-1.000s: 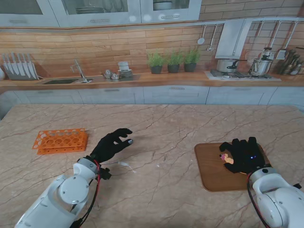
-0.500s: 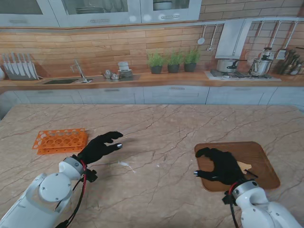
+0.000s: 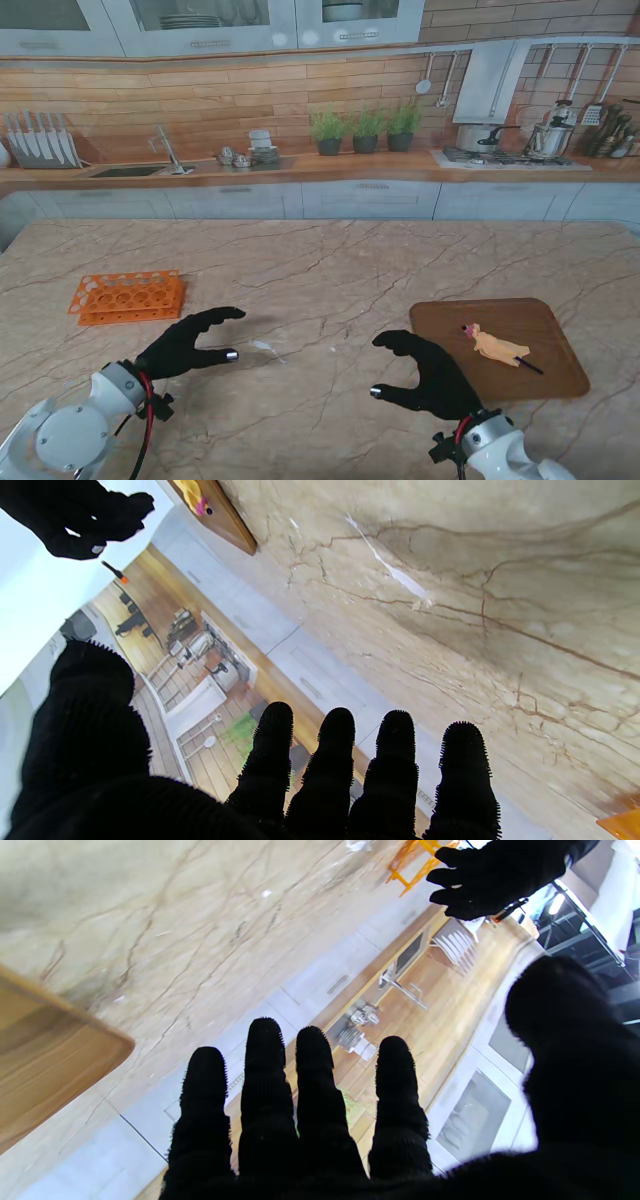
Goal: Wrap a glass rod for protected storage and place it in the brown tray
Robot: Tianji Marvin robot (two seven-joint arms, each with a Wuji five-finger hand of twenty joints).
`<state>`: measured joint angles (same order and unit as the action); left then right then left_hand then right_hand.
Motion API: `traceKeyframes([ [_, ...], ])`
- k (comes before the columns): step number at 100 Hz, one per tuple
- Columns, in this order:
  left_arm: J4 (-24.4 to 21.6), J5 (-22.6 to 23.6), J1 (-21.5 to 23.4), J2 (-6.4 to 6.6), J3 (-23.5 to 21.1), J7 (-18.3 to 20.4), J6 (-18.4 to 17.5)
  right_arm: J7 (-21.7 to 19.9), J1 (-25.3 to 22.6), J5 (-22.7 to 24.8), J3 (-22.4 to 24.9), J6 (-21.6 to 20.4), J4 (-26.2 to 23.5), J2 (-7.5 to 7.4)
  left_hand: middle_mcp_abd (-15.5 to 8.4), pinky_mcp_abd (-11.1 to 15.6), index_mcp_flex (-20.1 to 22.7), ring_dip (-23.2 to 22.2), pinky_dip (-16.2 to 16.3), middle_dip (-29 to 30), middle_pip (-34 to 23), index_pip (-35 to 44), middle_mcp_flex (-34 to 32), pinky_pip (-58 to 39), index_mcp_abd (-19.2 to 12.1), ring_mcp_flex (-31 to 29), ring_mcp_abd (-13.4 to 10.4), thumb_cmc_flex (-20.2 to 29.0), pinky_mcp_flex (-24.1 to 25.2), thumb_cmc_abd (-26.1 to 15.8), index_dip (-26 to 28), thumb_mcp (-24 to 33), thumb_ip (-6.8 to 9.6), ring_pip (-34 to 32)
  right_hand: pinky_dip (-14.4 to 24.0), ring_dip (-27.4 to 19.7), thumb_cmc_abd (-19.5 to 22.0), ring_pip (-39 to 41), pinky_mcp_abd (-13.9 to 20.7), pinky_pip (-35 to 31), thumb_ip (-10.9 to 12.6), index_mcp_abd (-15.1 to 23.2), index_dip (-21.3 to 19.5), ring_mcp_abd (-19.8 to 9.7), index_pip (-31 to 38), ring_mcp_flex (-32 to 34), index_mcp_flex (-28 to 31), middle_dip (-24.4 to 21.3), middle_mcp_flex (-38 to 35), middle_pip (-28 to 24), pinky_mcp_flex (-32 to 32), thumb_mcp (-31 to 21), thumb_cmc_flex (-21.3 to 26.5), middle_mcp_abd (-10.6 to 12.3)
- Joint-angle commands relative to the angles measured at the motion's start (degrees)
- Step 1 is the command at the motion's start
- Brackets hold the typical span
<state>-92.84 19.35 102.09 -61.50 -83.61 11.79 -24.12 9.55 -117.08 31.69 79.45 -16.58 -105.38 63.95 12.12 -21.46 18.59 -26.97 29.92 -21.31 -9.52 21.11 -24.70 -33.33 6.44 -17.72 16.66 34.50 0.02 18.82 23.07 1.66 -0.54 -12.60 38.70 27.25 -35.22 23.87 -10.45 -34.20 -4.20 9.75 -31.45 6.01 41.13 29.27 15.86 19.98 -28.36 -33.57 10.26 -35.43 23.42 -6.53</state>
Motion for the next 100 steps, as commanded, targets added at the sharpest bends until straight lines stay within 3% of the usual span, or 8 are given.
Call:
traceKeyframes([
  [1,-0.7,0.07,2.26,0.59,-0.68,0.85,-0.99,0.7,-1.66,0.2,-0.95,-1.07,-0.7,0.76,-1.42,1.72,-0.15,0.7,-0.57,0.45,1.56,0.29,1.99,1.36,-1.59,1.42,-1.99,1.92,0.88,2.75,0.43,0.72,-0.57,1.28,-0.55,-0.68,-0.38,-1.38,0.58,1.9,0.48,0.09,0.69,-1.6,-1.07,0.07,-2.13,-0.5,1.53,1.2,-0.48,1.04,-3.17,1.79],
  [20,-1.95,4.06,5.74,1.53,-3.99,2.52,-5.93,3.68,-5.16,1.76,-1.98,-3.72,-2.47,1.02,-1.8,1.8,-0.62,1.06,-0.13,0.62,2.06,-0.22,2.3,3.5,-2.36,1.46,-2.27,2.51,0.25,4.23,0.67,3.17,-0.58,2.11,0.4,-0.48,-0.27,-2.8,-0.94,2.69,0.42,0.67,1.13,-0.9,-2.29,0.13,-2.54,-0.8,1.44,2.6,-1.0,0.03,-5.37,2.21],
  [22,-2.02,4.38,6.03,1.59,-4.3,2.6,-6.32,4.03,-5.55,1.99,-2.06,-3.96,-2.69,1.05,-1.86,1.93,-0.65,1.33,1.84,0.66,2.12,-0.45,2.41,5.9,-2.44,1.51,-2.38,-0.22,-0.46,5.69,1.07,9.45,-1.25,2.24,0.45,-0.45,-0.26,-2.86,-0.94,2.76,0.41,0.71,1.13,-0.93,-2.31,0.13,-2.48,-0.83,1.47,2.74,-1.05,-0.01,-5.48,2.12],
  [25,-2.09,4.64,6.38,1.64,-4.67,2.62,-6.84,4.51,-6.06,2.38,-2.14,-4.27,-2.96,1.08,-1.97,1.95,-0.67,1.4,2.41,0.67,2.13,-0.51,2.38,6.56,-2.57,1.44,-2.37,-1.12,-0.63,6.16,1.19,11.34,-1.49,2.28,0.53,-0.4,-0.25,-2.92,-0.91,2.84,0.4,0.74,1.16,-0.89,-2.42,0.18,-2.54,-0.86,1.47,2.91,-1.09,-0.09,-5.6,2.04],
  [42,-1.6,3.79,7.46,1.12,-5.46,0.2,-9.44,7.95,-8.08,6.02,-2.82,-5.42,-3.43,1.2,-1.76,1.6,-0.28,1.26,2.38,0.62,2.08,-0.36,1.83,6.79,-2.47,0.91,-2.07,-1.4,-0.99,6.33,1.17,12.41,-1.7,2.17,0.93,-0.21,-0.21,-3.29,-0.79,3.21,0.36,0.56,1.27,-1.21,-3.12,0.35,-3.13,-0.8,1.62,3.58,-1.06,-0.48,-6.43,1.89],
  [60,-1.44,3.4,8.6,0.72,-5.93,-1.8,-11.84,10.88,-8.2,6.78,-3.72,-5.43,-2.18,1.6,-1.41,0.96,0.31,1.07,2.53,0.55,1.98,-0.28,0.79,6.88,-2.36,0.14,-1.76,-1.66,-1.64,5.88,1.08,12.86,-1.9,1.92,1.25,0.03,-0.35,-3.37,-0.64,3.57,0.36,0.3,1.15,-1.31,-3.28,0.78,-3.15,-0.38,1.16,3.44,-0.86,-0.9,-6.54,1.61],
  [70,-1.74,2.96,9.27,0.56,-5.74,-2.23,-11.54,9.6,-7.55,5.51,-3.44,-4.51,-1.92,1.55,-1.16,0.49,0.82,0.99,2.75,0.5,1.93,-0.29,0.03,6.82,-2.25,-0.28,-1.44,-1.41,-1.96,5.53,0.99,13.04,-1.96,1.78,1.42,0.21,-0.53,-3.27,-0.94,3.78,0.41,0.22,1.11,-1.08,-3.18,0.98,-1.98,-0.19,0.76,3.32,-0.85,-1.11,-6.14,1.17],
  [100,-1.88,2.73,9.15,0.57,-5.23,-1.71,-9.41,0.23,-3.47,-1.3,-1.74,-1.44,-1.87,0.76,-1.21,0.29,1.17,0.87,3.25,0.25,2.05,-0.56,-0.56,7.05,-2.38,-0.43,-1.59,-0.87,-1.95,5.47,0.82,12.87,-2.0,1.72,1.91,0.67,-0.73,-2.91,-1.24,4.31,0.51,0.16,1.27,-0.99,-3.79,1.1,0.56,0.06,0.05,3.35,-1.01,-0.93,-4.97,0.43],
])
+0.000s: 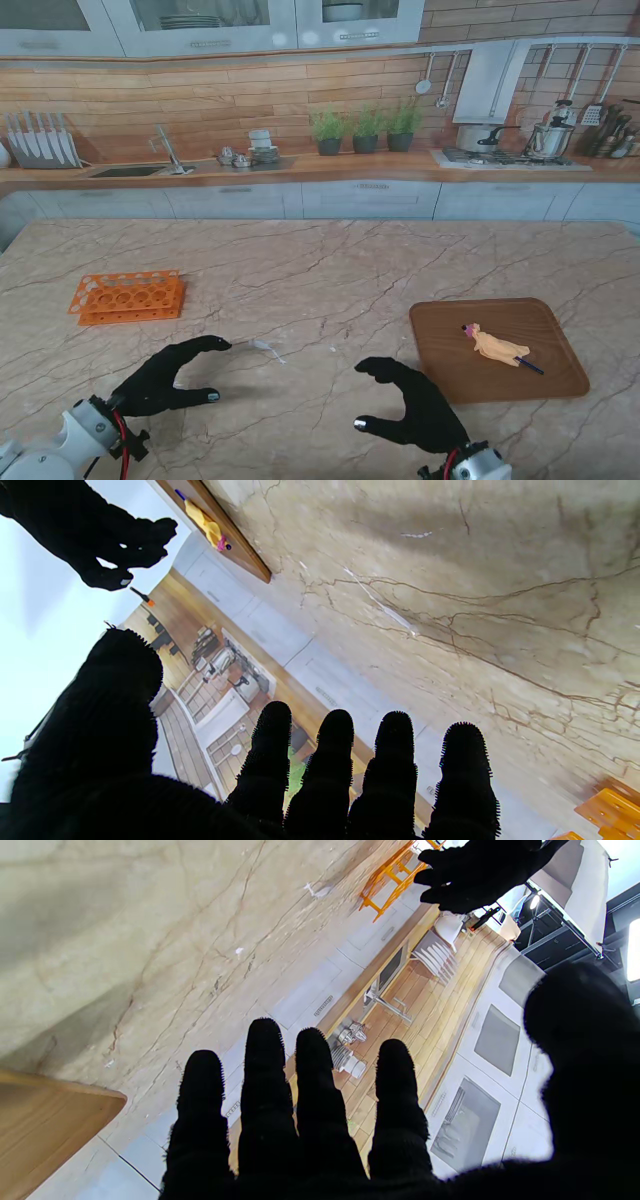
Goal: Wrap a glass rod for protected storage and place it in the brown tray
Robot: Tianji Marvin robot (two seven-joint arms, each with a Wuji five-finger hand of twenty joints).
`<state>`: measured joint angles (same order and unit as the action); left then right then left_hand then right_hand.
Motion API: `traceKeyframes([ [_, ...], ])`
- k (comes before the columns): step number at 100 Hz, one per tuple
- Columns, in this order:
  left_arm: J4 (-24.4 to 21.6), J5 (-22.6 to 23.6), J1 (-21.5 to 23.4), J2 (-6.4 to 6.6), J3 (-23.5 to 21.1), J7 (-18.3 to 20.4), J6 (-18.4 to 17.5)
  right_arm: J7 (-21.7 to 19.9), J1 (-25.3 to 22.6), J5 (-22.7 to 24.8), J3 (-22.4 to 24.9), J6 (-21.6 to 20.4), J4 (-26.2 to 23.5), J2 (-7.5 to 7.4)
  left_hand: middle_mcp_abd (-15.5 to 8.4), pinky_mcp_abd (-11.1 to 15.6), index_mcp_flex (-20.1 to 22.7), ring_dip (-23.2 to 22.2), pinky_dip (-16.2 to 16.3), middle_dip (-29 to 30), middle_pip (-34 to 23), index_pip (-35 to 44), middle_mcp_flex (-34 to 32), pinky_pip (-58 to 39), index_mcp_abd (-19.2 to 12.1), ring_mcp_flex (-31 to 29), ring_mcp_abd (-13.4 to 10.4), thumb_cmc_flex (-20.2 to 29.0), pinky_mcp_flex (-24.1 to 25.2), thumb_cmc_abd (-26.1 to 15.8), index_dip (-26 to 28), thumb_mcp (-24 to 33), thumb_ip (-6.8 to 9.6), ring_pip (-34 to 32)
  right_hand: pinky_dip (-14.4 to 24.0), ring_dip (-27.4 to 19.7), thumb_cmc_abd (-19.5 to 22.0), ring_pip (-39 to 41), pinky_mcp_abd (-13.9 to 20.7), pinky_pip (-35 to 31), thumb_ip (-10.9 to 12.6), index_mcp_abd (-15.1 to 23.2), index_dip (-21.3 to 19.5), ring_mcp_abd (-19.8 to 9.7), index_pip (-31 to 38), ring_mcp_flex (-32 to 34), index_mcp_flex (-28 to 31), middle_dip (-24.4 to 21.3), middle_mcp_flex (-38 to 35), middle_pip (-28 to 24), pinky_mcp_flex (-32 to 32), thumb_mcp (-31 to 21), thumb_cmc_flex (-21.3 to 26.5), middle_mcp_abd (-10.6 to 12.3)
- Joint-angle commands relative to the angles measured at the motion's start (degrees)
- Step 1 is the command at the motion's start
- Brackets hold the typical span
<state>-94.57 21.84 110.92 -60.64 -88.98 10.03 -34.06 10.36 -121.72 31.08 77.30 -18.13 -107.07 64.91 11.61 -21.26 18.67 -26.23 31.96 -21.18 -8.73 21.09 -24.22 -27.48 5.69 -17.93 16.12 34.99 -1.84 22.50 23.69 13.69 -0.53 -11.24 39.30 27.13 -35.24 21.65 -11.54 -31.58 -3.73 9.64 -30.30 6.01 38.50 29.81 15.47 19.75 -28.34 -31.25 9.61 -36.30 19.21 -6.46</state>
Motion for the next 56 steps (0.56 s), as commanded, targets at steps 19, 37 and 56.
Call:
traceKeyframes([
  [19,-0.42,0.95,0.08,-0.19,0.15,0.55,1.67,-6.32,4.07,-4.64,1.15,1.46,-0.03,-0.88,-0.79,0.24,0.89,0.14,1.39,0.01,1.41,-0.75,-0.95,1.51,-1.7,-0.16,-1.19,-1.27,-0.06,1.51,0.16,0.67,-1.99,0.47,1.76,0.93,-0.7,-0.76,-0.83,1.73,0.12,0.64,0.02,-0.92,-1.53,0.64,1.28,0.32,-0.04,1.36,-0.34,0.0,-0.77,0.36],
  [37,-0.12,1.7,-0.18,-0.64,0.68,-1.52,2.09,-9.38,6.94,-6.29,0.49,3.09,1.09,-1.34,-0.66,0.12,1.06,0.05,1.71,-0.2,1.29,-0.6,-1.11,1.54,-1.72,-0.27,-1.06,-1.16,-0.27,1.58,0.29,0.46,-1.97,0.38,2.13,1.11,-0.75,-0.77,-1.22,1.77,0.14,0.98,-0.17,-0.89,-1.64,0.62,1.84,0.45,0.06,1.54,-0.47,0.04,-0.53,0.22],
  [56,0.71,1.85,-0.94,-0.67,1.45,-1.58,3.35,-12.82,8.97,-4.78,0.42,4.64,1.82,-2.13,-0.73,0.24,0.87,0.06,1.95,-0.25,1.41,-0.68,-0.9,1.68,-1.8,-0.03,-1.21,-0.93,-0.02,1.52,0.26,0.49,-1.93,0.47,2.38,1.19,-0.74,-0.91,-1.44,1.96,0.11,0.88,-0.23,-0.92,-2.05,0.59,1.72,0.55,0.23,1.74,-0.56,0.22,-0.2,0.21],
])
